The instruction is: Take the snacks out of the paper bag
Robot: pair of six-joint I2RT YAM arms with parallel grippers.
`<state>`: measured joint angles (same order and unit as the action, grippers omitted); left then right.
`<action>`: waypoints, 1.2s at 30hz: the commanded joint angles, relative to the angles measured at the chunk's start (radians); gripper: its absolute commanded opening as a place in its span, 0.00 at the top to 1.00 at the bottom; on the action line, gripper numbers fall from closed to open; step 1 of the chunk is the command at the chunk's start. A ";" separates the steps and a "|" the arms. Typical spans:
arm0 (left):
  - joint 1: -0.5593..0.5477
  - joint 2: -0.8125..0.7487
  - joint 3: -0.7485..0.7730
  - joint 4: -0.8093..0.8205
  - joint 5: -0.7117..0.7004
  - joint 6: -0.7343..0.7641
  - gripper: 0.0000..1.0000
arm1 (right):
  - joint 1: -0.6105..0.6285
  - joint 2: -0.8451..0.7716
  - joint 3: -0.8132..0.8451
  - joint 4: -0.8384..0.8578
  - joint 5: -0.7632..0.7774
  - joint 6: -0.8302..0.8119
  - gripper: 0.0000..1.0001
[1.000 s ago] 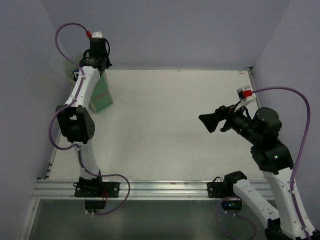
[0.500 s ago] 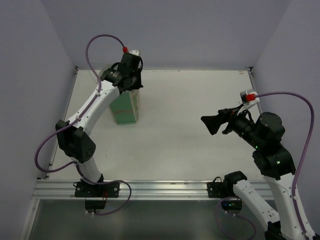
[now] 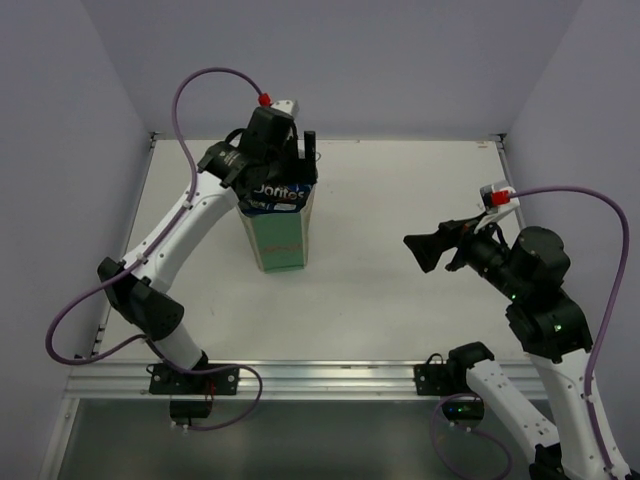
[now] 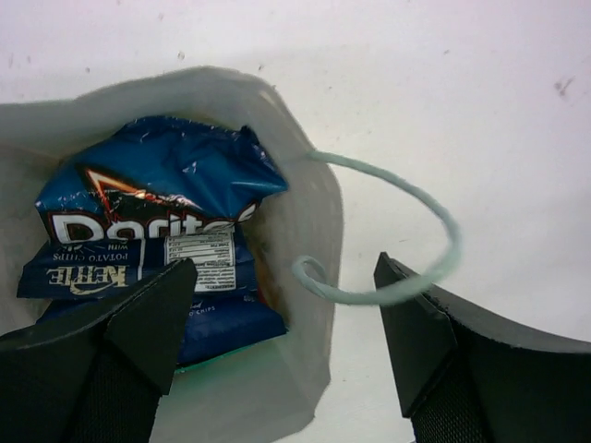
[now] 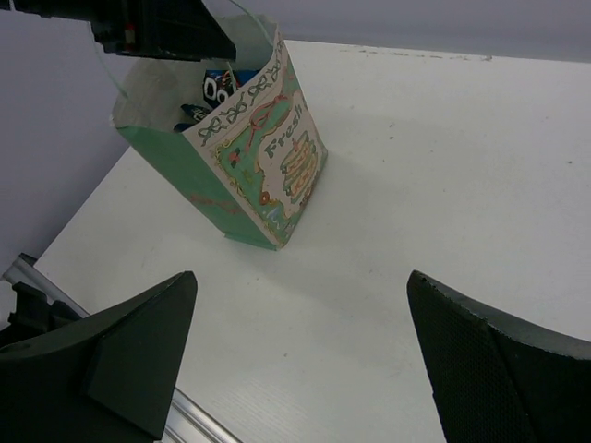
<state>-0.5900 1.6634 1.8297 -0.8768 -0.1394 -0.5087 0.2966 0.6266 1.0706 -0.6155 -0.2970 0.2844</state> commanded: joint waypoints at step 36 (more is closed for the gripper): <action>0.233 -0.307 -0.402 0.139 -0.172 -0.047 0.48 | 0.004 -0.010 0.017 -0.012 -0.008 -0.030 0.01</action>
<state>-0.3645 1.3460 1.4410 -0.8101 -0.3126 -0.5571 0.2966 0.6250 1.0710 -0.6296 -0.2985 0.2680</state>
